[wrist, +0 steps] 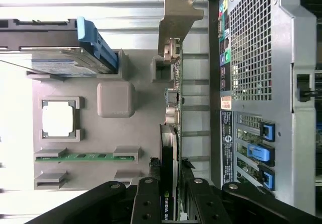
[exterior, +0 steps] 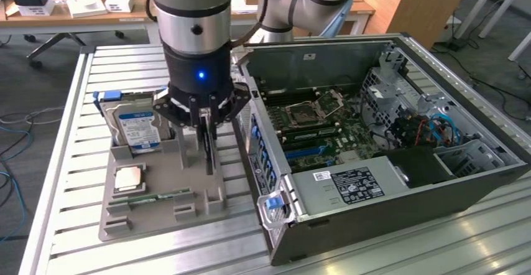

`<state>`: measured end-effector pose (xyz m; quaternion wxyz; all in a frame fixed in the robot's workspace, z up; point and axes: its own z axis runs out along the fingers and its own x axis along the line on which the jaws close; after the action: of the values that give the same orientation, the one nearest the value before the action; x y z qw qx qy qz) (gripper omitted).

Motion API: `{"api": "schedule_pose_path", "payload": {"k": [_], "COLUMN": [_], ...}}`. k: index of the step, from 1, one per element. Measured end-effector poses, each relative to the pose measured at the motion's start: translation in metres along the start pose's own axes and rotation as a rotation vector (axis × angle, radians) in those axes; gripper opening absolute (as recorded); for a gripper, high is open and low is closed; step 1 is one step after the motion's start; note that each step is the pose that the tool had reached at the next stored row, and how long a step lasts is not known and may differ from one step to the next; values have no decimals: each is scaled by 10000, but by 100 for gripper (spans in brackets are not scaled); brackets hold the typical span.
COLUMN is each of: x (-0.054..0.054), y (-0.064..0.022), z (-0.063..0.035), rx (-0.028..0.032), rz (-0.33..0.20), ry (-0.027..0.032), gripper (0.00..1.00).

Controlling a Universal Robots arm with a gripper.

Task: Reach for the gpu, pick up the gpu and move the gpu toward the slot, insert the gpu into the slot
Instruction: 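Pick up the gpu and move the gpu toward the slot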

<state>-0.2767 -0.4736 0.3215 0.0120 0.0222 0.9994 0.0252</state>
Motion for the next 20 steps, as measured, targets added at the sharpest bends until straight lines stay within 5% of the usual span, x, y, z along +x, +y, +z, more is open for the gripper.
{"api": "schedule_pose_path", "payload": {"k": [20], "x": [-21], "y": [45], "z": [-876], "rx": [0], "rz": [0], "ry": [0], "gripper": [26]}}
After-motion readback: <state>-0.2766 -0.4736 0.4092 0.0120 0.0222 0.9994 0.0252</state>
